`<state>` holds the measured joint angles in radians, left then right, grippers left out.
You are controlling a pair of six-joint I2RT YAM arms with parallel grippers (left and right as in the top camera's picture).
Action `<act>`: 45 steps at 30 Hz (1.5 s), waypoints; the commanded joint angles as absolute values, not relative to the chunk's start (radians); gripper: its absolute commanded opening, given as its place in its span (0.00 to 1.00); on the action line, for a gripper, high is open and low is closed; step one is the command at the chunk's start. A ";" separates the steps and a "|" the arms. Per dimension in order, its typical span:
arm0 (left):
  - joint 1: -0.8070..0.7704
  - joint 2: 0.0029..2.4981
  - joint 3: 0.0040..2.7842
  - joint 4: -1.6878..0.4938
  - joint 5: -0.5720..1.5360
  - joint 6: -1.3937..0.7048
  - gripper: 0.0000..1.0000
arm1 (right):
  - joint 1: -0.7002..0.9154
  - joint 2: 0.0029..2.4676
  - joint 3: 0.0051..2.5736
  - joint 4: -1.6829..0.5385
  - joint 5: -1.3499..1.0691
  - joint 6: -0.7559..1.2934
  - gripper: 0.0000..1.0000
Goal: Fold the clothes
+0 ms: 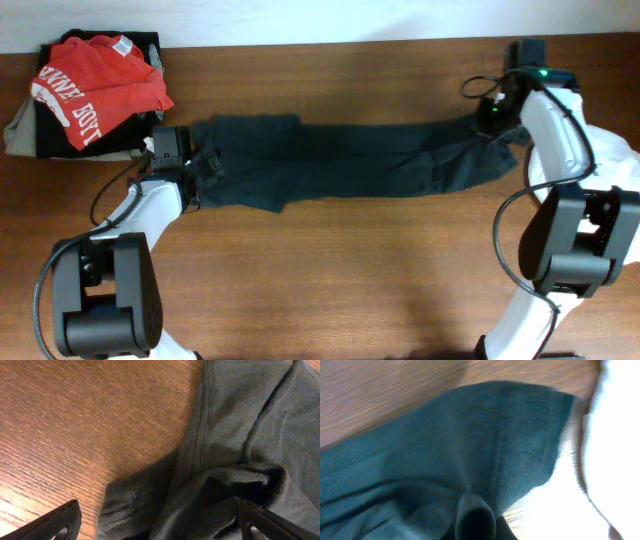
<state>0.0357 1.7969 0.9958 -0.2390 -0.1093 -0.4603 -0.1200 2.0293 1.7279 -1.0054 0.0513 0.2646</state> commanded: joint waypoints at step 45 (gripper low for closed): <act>0.042 1.776 1.005 -0.296 -0.090 -0.454 0.99 | -0.154 1.961 2.032 -1.351 0.012 0.397 0.99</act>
